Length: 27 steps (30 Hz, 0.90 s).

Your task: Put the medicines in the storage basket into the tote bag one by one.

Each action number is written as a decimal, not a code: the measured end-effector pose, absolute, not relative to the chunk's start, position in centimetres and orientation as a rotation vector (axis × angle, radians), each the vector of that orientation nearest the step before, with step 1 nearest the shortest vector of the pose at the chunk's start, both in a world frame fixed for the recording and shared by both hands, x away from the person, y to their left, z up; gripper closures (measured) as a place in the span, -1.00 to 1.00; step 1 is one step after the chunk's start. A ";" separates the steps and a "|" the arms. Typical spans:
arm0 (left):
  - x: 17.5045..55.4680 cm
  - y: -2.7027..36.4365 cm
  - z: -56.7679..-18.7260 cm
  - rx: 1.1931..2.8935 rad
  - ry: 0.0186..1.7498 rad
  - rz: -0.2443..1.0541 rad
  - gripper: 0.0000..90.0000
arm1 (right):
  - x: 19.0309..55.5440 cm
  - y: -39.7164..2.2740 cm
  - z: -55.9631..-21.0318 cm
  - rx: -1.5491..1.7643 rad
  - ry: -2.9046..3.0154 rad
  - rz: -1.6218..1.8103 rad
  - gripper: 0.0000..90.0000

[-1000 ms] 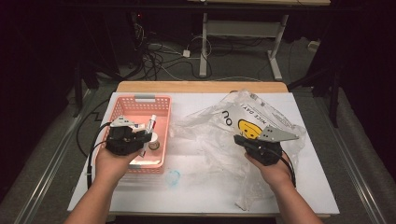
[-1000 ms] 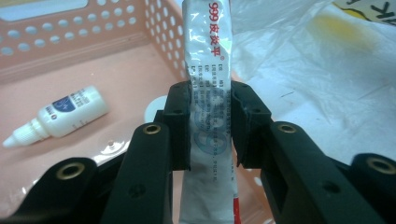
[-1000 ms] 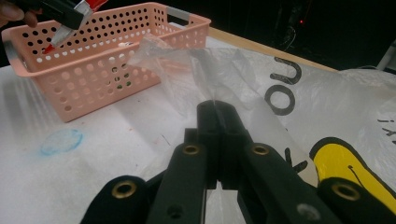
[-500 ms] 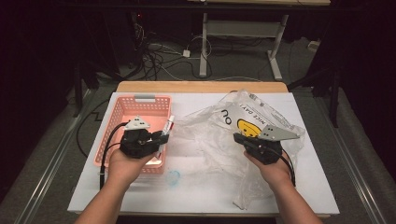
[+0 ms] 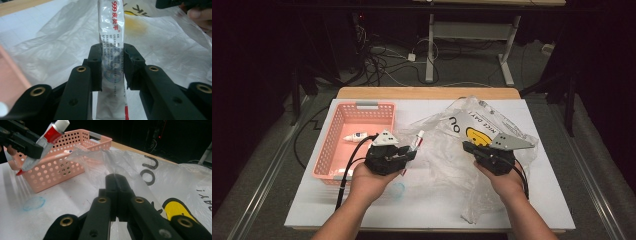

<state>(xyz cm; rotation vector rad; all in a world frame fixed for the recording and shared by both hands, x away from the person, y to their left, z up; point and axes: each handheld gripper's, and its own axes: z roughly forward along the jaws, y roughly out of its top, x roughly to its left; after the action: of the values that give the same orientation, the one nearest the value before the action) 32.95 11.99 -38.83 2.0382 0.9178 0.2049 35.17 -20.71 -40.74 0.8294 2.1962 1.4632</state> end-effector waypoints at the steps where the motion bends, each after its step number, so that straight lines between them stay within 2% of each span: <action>1: 32.9 11.7 -38.9 2.041 0.915 0.203 0.54 | 35.2 -20.7 -40.7 0.831 2.196 1.463 1.00; 27: 33.9 5.4 -42.4 2.137 0.851 0.147 0.53 | 35.0 -20.6 -40.3 0.814 2.179 1.482 1.00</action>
<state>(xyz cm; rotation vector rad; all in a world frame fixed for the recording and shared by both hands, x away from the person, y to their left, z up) 33.90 5.45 -42.36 2.1367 0.8507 0.1472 35.02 -20.63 -40.30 0.8142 2.1787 1.4824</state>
